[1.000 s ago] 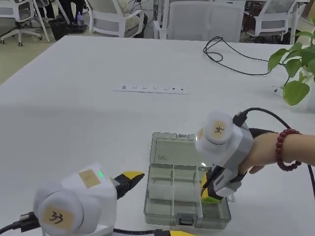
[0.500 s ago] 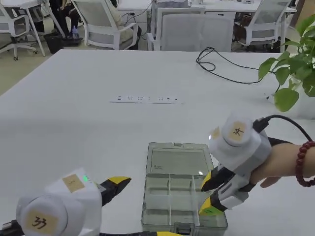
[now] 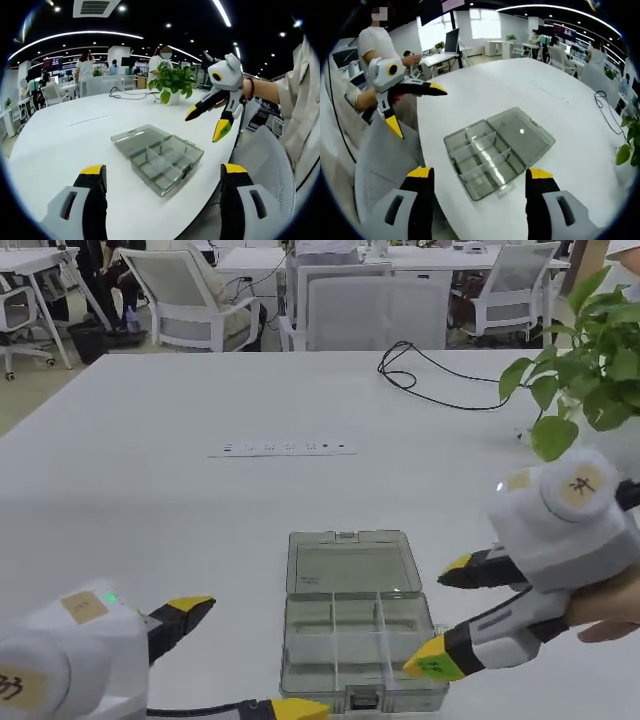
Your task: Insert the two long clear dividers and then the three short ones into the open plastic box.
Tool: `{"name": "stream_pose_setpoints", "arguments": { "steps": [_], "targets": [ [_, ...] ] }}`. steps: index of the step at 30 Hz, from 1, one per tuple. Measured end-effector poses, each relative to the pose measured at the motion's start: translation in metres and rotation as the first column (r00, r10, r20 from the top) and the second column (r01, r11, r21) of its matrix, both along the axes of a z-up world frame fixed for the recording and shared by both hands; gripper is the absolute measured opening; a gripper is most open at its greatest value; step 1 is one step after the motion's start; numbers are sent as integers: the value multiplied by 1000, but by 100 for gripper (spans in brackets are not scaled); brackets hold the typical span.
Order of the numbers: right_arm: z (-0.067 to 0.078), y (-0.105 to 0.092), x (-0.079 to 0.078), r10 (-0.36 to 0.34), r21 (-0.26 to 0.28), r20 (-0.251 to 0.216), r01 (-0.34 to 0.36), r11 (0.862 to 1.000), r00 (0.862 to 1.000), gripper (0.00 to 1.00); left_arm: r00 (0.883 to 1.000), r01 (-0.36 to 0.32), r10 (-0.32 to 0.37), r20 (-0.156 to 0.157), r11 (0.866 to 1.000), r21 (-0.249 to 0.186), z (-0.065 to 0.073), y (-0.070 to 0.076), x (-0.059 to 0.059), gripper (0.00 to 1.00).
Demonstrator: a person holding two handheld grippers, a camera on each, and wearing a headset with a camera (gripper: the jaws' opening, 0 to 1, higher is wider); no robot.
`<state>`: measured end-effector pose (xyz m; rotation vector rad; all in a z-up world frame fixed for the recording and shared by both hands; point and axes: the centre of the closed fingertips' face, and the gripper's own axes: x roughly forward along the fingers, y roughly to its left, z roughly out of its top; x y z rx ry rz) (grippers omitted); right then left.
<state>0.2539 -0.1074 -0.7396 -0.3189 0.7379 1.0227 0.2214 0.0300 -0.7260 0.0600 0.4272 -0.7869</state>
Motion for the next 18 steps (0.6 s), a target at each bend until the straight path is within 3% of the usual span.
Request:
{"name": "stream_pose_setpoints", "arguments": {
  "steps": [4, 10, 13, 18],
  "targets": [
    [14, -8, -3, -71, 75, 35, 68, 995, 997, 82, 1000, -20, 20, -5, 1000, -5, 1, 10, -4, 99],
    [22, -18, -11, -136, 138, 79, 125, 983, 988, 92, 999, -40, 41, -13, 999, 5, 2, 18, -12, 100],
    [22, -22, -17, -160, 165, 79, 145, 976, 984, 99, 999, -47, 47, -23, 999, 4, 3, 23, -16, 100],
    [18, -29, -26, -187, 178, 83, 170, 969, 979, 100, 998, -53, 53, -27, 999, -5, 4, 26, -23, 100]
  ]
}}
